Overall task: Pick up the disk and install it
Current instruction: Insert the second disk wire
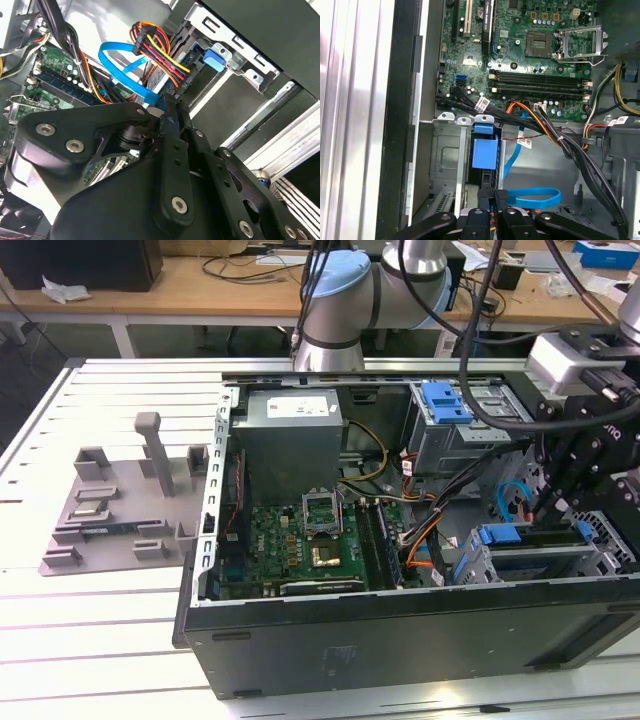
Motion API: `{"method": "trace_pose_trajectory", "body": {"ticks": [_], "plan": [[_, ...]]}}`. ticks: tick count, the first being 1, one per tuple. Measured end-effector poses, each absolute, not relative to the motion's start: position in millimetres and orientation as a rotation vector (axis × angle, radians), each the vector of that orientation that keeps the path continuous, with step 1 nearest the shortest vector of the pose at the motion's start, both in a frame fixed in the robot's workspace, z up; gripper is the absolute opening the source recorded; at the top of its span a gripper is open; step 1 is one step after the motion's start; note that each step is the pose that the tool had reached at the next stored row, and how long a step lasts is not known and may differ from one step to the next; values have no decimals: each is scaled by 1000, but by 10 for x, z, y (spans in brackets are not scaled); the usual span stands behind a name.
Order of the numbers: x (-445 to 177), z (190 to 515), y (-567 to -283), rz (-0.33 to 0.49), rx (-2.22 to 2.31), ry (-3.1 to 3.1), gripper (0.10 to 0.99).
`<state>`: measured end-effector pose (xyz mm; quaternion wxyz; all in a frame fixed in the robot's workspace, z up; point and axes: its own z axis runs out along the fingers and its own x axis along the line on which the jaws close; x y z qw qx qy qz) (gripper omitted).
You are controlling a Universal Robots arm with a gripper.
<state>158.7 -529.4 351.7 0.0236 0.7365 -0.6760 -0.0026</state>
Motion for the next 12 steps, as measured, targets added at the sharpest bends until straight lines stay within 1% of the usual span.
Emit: {"method": "trace_pose_trajectory", "body": {"ticks": [12], "plan": [[1606,3450,-5297,-13,2282,-2095,161]]}}
